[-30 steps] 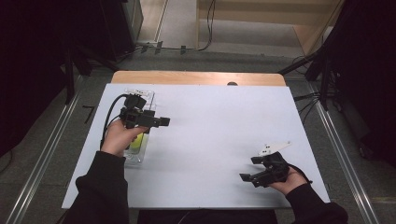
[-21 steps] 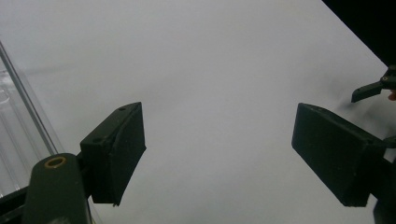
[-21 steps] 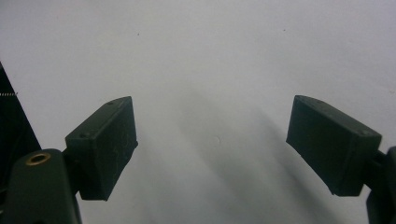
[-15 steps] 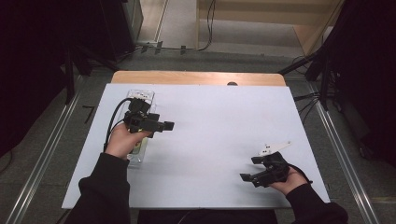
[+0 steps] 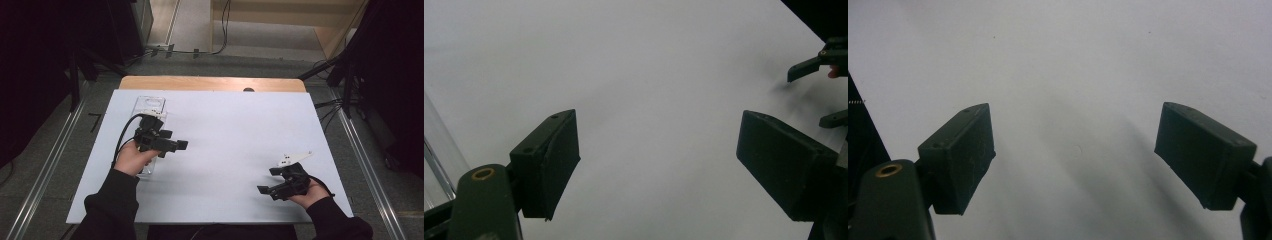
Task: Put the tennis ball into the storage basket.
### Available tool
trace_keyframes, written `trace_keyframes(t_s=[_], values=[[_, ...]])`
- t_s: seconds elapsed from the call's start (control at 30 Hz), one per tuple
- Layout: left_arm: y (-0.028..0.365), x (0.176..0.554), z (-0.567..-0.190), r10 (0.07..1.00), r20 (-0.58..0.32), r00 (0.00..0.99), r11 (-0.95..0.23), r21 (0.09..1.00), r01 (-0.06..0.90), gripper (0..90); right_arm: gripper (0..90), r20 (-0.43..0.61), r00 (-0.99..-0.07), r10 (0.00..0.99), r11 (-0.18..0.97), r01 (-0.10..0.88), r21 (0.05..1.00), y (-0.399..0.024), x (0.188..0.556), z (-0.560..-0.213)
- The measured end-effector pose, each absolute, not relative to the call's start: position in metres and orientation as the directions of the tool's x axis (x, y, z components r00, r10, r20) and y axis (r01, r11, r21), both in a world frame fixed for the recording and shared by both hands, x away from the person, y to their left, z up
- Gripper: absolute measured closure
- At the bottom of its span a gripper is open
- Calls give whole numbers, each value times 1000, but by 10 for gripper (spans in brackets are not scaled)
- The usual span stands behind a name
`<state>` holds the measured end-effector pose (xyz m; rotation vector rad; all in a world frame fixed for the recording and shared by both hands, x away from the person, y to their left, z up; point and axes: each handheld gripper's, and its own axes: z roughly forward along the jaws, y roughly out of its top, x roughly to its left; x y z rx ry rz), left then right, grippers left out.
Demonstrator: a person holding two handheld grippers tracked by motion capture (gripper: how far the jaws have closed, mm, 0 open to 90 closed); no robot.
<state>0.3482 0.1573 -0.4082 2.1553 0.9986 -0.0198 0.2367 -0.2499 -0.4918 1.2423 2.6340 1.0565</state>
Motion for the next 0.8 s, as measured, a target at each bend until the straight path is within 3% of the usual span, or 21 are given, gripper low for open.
trace_keyframes(t_s=[0.8], values=[[152,321,-425,592,-291,752,-471,632,615,181,140,231,-679,697,449,664,598,-250,236,-492]])
